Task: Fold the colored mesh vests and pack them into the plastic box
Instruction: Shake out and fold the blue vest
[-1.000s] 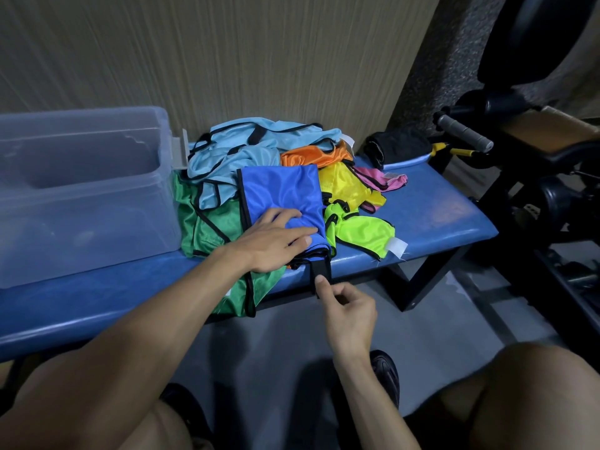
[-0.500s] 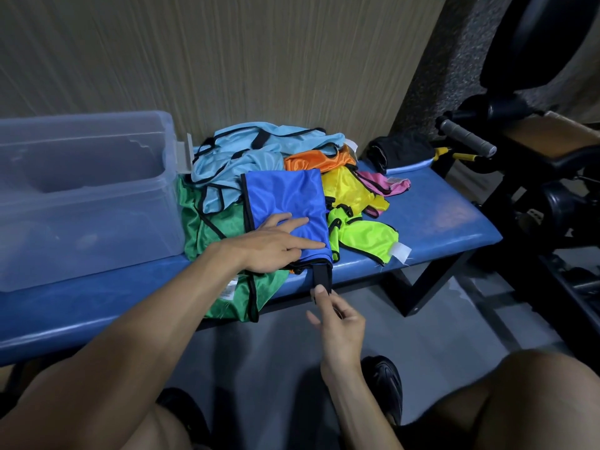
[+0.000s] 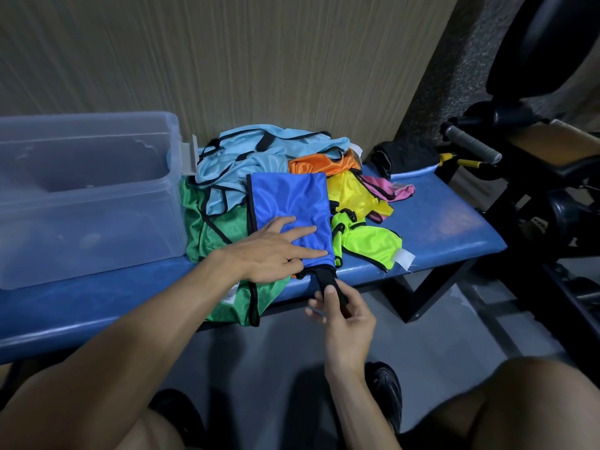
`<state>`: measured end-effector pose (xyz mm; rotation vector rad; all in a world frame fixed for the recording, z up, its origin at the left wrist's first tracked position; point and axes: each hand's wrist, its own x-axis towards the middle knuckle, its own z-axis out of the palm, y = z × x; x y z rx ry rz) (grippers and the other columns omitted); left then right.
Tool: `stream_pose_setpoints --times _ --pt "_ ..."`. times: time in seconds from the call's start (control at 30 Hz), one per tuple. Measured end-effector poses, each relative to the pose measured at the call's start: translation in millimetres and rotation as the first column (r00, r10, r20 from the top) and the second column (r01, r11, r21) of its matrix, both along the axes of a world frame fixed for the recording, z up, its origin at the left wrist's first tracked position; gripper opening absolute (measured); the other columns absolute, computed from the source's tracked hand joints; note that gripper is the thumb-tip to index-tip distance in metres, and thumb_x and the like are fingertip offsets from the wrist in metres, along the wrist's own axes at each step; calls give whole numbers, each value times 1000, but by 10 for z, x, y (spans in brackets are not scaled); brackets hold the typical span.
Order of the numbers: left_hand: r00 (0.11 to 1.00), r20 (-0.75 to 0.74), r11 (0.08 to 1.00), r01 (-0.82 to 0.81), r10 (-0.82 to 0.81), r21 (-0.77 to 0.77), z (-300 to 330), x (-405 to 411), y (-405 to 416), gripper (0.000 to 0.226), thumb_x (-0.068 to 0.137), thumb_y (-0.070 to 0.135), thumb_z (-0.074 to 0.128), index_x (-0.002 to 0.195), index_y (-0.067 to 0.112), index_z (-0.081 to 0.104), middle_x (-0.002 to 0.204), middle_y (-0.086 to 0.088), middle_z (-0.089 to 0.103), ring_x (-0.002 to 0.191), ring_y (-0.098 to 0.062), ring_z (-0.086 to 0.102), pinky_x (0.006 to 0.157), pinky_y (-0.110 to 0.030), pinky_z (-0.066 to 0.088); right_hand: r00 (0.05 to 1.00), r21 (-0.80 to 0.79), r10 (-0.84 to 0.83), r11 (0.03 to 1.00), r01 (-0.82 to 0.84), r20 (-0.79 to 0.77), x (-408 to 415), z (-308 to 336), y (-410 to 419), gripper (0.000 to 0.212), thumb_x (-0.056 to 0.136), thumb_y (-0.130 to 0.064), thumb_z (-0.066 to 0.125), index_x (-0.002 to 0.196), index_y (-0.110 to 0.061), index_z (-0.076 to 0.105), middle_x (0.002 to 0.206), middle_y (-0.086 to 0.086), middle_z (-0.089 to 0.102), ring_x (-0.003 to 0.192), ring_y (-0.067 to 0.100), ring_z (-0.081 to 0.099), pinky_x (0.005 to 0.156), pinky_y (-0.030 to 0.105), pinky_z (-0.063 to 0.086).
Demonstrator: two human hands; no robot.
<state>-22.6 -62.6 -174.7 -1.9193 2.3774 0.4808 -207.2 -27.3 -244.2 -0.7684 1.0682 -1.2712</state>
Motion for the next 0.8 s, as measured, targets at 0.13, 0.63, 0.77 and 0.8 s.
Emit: stream_pose_setpoints --times 0.13,0.63,0.77,0.8 --pt "1000 8 1000 7 -6 -21 -8 -9 10 51 105 40 28 150 63 23 169 19 -1 155 -20 -10 126 -44 -2 995 -100 22 994 -32 -98 -20 68 -15 16 99 -6 64 113 -13 69 78 18 69 64 25 69 60 36 59" --pt "999 -53 1000 6 -6 5 -42 24 -41 45 105 41 32 149 48 42 169 19 -3 154 -16 -16 127 -43 -4 325 -85 255 653 -752 -911 -235 849 -1018 10 93 -23 73 84 -19 70 68 2 71 65 23 67 65 39 55" --pt "997 -77 1000 -5 6 22 -60 48 -60 44 106 41 30 147 44 46 169 17 -2 153 -14 -18 127 -41 -6 85 68 230 586 -807 -970 -8 952 -1434 10 92 -26 74 87 -17 75 73 11 67 70 26 61 65 37 48" --pt "996 -83 1000 -10 13 28 -68 56 -66 45 106 41 31 148 43 45 170 17 -1 153 -13 -19 127 -40 -7 46 120 267 575 -809 -963 53 946 -1499 9 92 -25 74 87 -18 75 67 5 66 63 19 59 62 32 46"
